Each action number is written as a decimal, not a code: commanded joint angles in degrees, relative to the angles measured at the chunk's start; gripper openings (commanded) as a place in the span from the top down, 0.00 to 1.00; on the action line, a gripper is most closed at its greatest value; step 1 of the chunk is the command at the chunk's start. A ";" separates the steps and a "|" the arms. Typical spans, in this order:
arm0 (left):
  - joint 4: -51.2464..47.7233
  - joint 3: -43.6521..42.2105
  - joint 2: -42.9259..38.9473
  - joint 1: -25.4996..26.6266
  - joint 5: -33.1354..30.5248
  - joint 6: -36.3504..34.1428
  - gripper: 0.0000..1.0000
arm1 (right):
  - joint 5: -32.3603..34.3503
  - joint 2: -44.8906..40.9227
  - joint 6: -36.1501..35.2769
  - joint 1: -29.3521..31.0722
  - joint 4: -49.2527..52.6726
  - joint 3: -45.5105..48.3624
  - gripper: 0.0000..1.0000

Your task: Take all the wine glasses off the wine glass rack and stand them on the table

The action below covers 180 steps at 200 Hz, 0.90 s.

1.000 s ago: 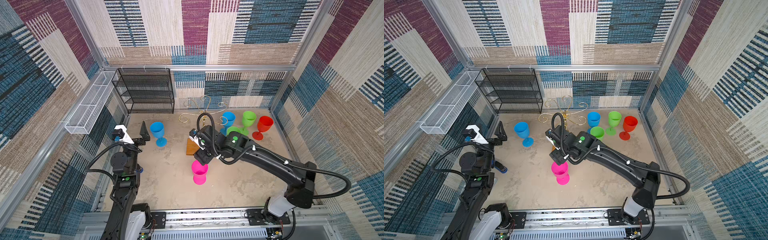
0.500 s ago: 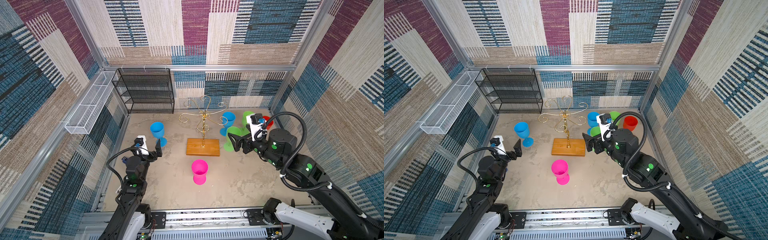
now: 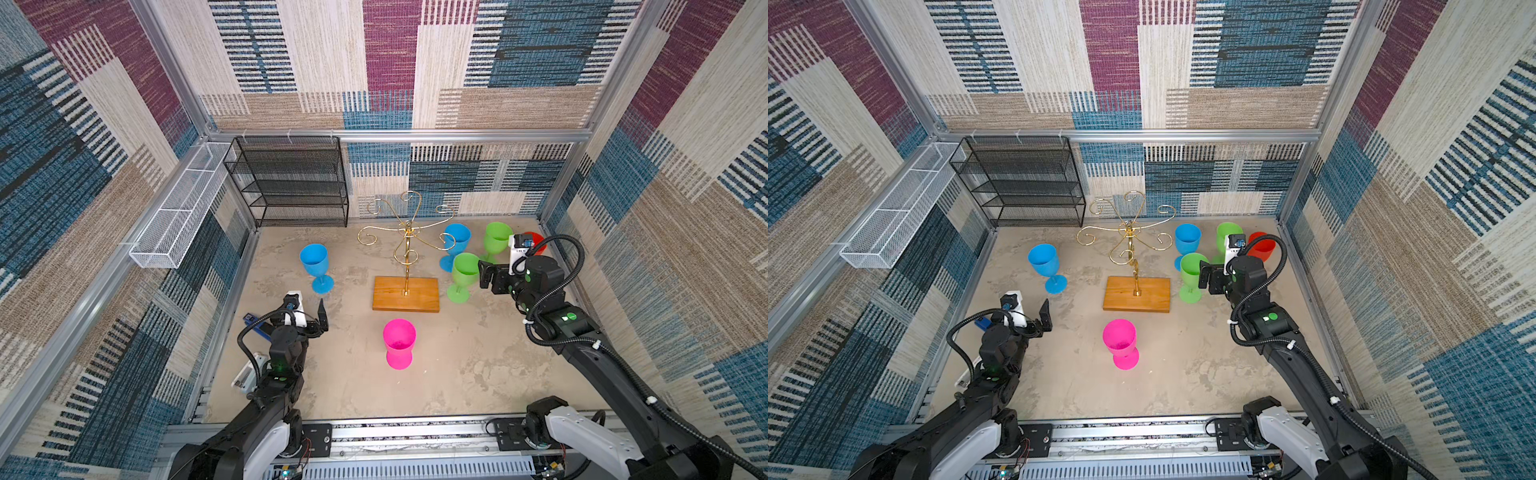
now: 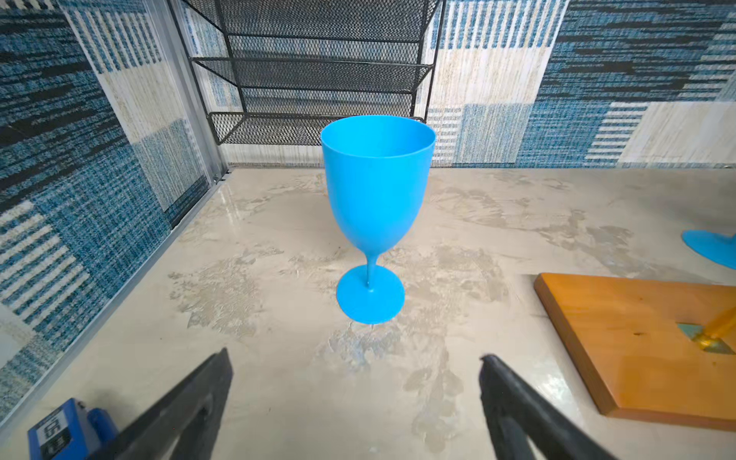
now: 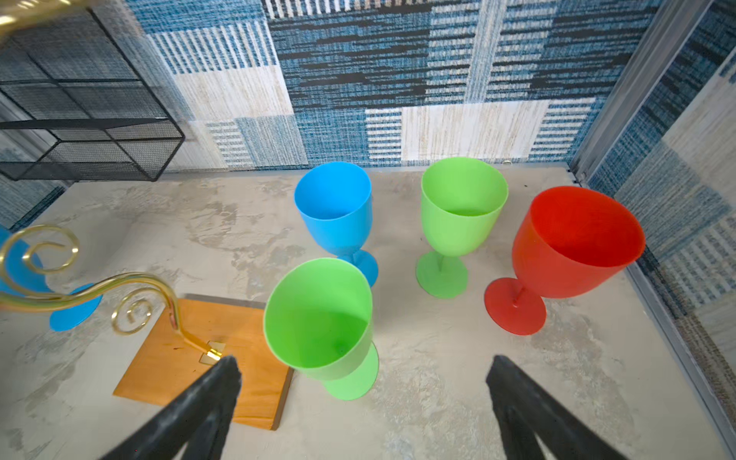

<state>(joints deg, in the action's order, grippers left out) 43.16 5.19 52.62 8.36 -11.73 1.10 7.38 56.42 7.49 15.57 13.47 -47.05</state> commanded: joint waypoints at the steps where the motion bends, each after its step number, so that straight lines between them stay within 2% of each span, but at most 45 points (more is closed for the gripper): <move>1: 10.06 -1.34 4.30 -0.10 -2.63 -0.62 0.01 | -2.48 2.26 0.95 -3.93 -10.54 2.87 0.01; 29: 17.44 -2.34 11.55 -0.41 -3.04 -0.33 0.01 | -0.96 2.80 0.19 -6.55 -14.88 7.71 0.01; 53: 24.03 -2.78 16.10 -1.18 -3.13 0.31 0.01 | -0.69 0.93 -2.22 -8.12 -23.10 14.15 0.01; 95: 18.74 -1.27 14.33 -3.47 -0.08 -0.09 0.01 | -0.08 1.44 -5.53 -8.89 -38.82 23.40 0.01; 126: 21.27 -1.25 16.24 -3.92 0.15 -0.73 0.01 | -0.14 3.32 -7.66 -8.96 -51.54 28.82 0.01; 180: 21.19 -0.18 17.81 -5.67 2.63 -1.10 0.01 | -1.34 6.11 -10.85 -8.98 -65.30 34.75 0.01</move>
<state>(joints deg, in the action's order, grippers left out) 61.17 4.58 70.00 3.31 -10.26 1.10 6.92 61.82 -1.10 6.61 -40.69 -13.85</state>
